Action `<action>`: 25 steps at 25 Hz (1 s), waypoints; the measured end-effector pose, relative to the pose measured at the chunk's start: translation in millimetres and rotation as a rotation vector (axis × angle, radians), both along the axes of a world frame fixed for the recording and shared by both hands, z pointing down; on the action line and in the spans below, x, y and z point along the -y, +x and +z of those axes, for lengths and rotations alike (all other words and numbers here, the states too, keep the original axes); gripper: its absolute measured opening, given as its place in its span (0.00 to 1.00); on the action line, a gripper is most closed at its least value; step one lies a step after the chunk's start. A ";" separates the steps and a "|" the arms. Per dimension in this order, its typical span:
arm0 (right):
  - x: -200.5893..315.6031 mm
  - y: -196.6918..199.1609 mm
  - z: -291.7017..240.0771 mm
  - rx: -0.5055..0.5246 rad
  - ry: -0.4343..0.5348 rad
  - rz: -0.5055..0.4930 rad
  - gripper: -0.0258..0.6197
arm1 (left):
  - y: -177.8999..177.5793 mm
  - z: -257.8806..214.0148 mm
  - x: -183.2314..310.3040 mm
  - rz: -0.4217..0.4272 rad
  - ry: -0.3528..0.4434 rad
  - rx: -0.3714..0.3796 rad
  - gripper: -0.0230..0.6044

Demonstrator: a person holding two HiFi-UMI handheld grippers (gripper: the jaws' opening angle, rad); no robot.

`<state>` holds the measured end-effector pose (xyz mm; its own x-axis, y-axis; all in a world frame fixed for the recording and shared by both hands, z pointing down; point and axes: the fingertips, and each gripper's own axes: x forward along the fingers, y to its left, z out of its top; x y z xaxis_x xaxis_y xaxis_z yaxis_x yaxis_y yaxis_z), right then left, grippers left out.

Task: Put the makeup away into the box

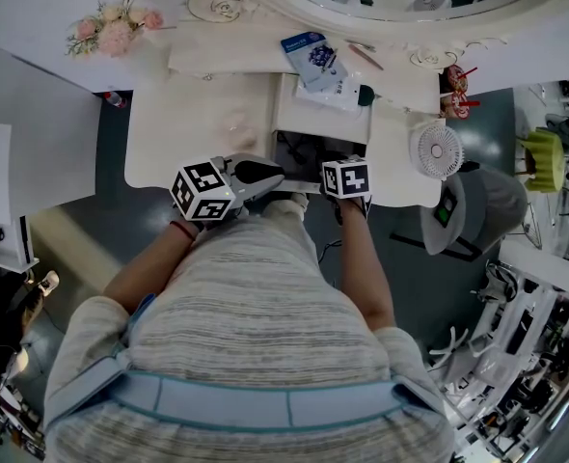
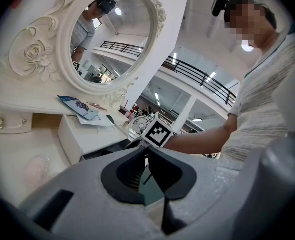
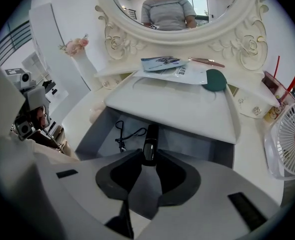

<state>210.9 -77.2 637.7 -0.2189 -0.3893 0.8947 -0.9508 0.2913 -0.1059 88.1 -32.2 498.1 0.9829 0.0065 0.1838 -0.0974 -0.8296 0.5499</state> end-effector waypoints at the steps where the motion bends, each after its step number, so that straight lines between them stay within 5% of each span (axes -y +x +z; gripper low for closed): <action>1: 0.1 0.1 0.9 -0.003 -0.004 -0.004 0.17 | 0.2 0.2 0.1 0.000 -0.001 0.001 0.06; 9: 1.4 -1.6 5.5 -0.005 -0.023 -0.012 0.17 | 0.7 1.0 0.6 -0.003 -0.006 0.004 0.06; 25: 9.6 -10.6 -32.8 0.028 0.097 -0.028 0.23 | 0.1 -0.4 3.2 -0.016 -0.001 -0.006 0.06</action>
<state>200.3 -86.8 604.9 -0.2556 -0.4668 0.8466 -0.9391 0.3281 -0.1027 88.1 -35.5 497.6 0.9840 -0.0092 0.1781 -0.1075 -0.8274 0.5512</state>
